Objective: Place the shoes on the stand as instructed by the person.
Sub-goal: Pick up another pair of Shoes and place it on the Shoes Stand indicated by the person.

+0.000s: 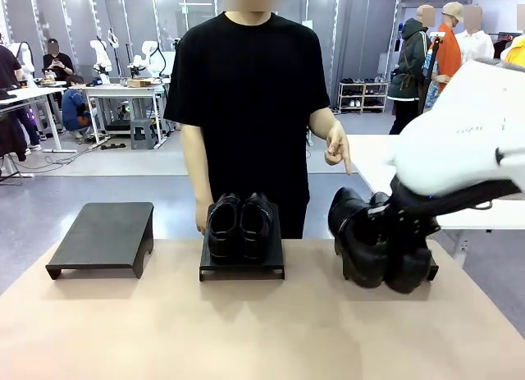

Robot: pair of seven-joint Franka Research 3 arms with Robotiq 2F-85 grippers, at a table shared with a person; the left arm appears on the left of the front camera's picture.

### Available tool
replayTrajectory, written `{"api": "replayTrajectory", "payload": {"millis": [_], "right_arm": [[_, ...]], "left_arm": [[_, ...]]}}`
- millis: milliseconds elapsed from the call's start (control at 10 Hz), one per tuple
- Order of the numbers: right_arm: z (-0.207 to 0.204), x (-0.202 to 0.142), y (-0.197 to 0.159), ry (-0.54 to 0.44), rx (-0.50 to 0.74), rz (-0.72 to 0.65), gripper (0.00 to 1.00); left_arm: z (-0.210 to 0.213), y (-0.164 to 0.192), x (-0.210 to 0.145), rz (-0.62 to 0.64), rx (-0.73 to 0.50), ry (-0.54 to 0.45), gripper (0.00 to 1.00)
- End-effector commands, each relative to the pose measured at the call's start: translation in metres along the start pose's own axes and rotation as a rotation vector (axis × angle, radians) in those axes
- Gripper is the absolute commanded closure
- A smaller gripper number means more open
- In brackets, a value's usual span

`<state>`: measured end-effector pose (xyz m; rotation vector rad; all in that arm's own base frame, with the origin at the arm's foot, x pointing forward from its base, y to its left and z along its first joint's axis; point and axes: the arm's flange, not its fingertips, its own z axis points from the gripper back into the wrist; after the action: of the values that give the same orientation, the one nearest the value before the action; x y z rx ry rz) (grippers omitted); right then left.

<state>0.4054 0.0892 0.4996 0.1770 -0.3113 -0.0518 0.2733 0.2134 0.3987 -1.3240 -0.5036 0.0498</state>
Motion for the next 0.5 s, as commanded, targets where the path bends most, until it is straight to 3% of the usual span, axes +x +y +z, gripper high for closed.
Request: {"api": "replayTrajectory", "payload": {"millis": [0,400], "right_arm": [[0.007,0.034,-0.017,-0.021,0.001,0.03,1.0],[-0.024,0.092,-0.049,-0.122,-0.066,0.066,1.0]], "left_arm": [[0.003,-0.002,0.0,-0.014,-0.009,0.013,0.0],[0.003,-0.002,0.0,-0.014,-0.009,0.013,0.0]]}}
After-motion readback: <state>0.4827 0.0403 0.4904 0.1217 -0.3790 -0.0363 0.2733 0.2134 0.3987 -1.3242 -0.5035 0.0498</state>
